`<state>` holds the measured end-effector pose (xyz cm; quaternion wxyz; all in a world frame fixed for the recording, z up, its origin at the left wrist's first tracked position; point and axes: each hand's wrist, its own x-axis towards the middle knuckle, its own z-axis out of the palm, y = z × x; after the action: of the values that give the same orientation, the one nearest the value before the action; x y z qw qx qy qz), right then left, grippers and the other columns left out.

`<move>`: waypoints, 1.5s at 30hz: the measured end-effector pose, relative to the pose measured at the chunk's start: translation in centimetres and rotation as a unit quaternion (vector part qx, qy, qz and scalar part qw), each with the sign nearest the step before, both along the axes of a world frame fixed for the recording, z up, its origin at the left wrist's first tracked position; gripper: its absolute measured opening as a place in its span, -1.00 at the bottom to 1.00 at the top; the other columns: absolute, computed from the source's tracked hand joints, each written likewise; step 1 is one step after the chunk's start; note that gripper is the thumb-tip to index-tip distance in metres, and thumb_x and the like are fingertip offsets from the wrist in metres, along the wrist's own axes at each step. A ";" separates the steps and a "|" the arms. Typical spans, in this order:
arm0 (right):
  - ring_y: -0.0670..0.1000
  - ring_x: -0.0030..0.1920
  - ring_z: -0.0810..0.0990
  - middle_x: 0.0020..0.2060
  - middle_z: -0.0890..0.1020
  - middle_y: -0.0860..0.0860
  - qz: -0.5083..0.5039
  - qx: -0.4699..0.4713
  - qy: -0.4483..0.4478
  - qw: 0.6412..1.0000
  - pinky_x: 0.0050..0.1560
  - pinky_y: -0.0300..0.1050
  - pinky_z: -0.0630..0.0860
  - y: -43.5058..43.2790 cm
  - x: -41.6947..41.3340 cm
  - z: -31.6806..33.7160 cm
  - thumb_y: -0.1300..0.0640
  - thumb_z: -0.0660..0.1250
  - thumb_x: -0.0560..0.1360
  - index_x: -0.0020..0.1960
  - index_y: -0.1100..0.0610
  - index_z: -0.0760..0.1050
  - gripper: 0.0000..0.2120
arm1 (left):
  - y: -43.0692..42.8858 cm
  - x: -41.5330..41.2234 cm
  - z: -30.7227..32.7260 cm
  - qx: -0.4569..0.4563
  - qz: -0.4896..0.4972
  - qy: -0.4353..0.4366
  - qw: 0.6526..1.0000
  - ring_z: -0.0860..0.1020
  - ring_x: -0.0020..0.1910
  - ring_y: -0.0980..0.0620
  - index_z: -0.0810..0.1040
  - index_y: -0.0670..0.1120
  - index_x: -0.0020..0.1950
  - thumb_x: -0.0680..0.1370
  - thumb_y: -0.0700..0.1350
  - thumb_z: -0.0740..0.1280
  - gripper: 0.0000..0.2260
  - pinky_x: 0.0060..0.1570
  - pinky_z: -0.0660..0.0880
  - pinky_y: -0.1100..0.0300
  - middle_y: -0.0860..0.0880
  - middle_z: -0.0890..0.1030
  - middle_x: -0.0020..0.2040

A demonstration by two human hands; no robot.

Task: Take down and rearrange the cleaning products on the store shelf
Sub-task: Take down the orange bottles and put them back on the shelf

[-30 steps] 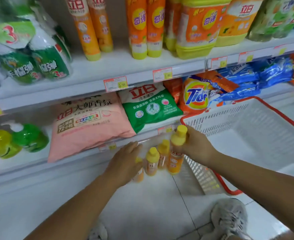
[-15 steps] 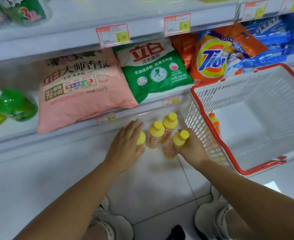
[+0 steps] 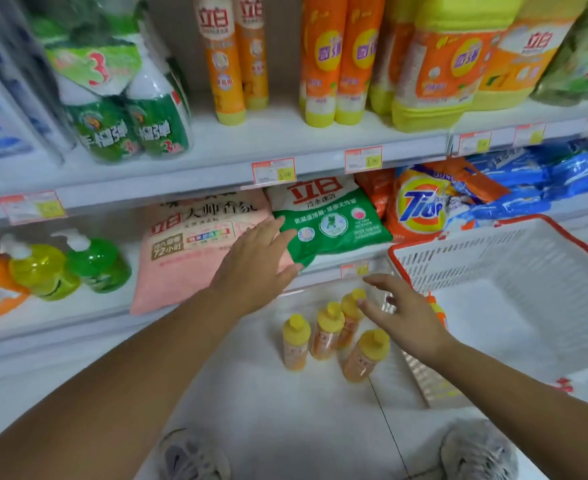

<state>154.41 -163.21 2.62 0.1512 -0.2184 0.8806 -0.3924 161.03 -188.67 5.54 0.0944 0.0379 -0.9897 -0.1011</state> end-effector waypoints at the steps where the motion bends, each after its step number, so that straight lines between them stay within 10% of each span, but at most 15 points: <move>1: -0.13 0.27 0.48 0.24 0.52 -0.17 0.013 -0.011 0.031 0.999 0.34 -0.08 0.42 -0.9 -0.3 1.6 -0.04 0.40 0.53 0.31 -0.05 0.49 -0.63 | -0.8 -0.3 1.7 -0.012 0.003 0.022 1.000 0.08 0.57 -0.05 0.23 -0.03 0.55 0.62 0.13 0.22 -0.46 0.51 0.01 0.04 -0.07 0.16 0.59; 11: -0.14 0.22 0.49 0.23 0.55 -0.09 0.079 -0.091 0.193 0.974 0.32 -0.07 0.45 -15.1 -5.6 13.2 0.09 0.33 0.59 0.32 0.01 0.48 -0.69 | -10.9 -1.9 6.8 0.026 0.139 0.166 0.976 0.18 0.54 -0.02 0.31 0.00 0.53 0.61 0.12 0.27 -0.49 0.49 0.02 0.05 -0.01 0.29 0.54; 16: -0.07 0.22 0.48 0.27 0.52 -0.03 0.082 -0.111 0.215 0.967 0.26 -0.02 0.47 -23.8 -9.6 15.4 0.03 0.37 0.56 0.49 0.05 0.30 -0.46 | -12.3 -2.9 4.0 -0.040 0.132 0.229 0.964 0.52 0.30 -0.02 0.56 0.00 0.30 0.46 0.13 0.34 -0.56 0.31 0.17 0.02 0.02 0.61 0.24; 25: 0.10 0.24 0.57 0.28 0.56 0.05 0.014 -0.194 0.138 0.971 0.30 0.12 0.50 -34.9 -15.1 17.5 -0.05 0.55 0.39 0.47 0.09 0.21 -0.21 | -14.0 -4.0 2.7 -0.033 0.102 0.300 0.948 0.47 0.24 0.12 0.53 0.10 0.29 0.47 0.13 0.34 -0.61 0.28 0.21 0.09 0.16 0.58 0.19; 34: 0.03 0.16 0.57 0.19 0.54 0.02 0.026 -0.245 0.100 0.964 -0.06 -0.16 0.59 -30.3 -12.6 17.3 0.20 0.45 0.50 0.41 0.13 0.21 -0.41 | -13.5 -4.3 4.0 -0.012 0.137 0.254 0.957 0.50 0.15 0.05 0.47 0.12 0.33 0.42 0.16 0.37 -0.51 0.17 0.21 0.11 0.16 0.57 0.14; 40: -0.08 0.16 0.63 0.16 0.61 -0.08 0.060 -0.358 0.062 0.930 0.15 0.00 0.61 -21.3 -7.5 18.1 0.27 0.44 0.49 0.25 -0.05 0.29 -0.52 | -9.9 -3.6 8.1 0.078 0.121 0.275 0.951 0.28 0.40 0.04 0.12 0.17 0.54 0.44 0.15 0.42 -0.25 0.35 0.24 0.06 0.10 0.33 0.44; 45: -0.01 0.06 0.70 -0.06 0.70 -0.13 0.097 -0.385 -0.029 0.917 0.01 0.00 0.66 -13.4 -4.4 20.1 0.26 0.41 0.51 0.25 -0.02 0.36 -0.59 | -4.9 -2.2 11.5 0.316 0.020 0.144 0.938 0.39 0.38 0.12 0.08 0.31 0.53 0.42 -0.06 0.49 -0.16 0.34 0.42 0.06 0.11 0.30 0.48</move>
<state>149.99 -176.57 22.75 0.1182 -0.3327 0.6309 -0.6909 158.85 -193.61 17.02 0.2210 0.0707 -0.8817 -0.4109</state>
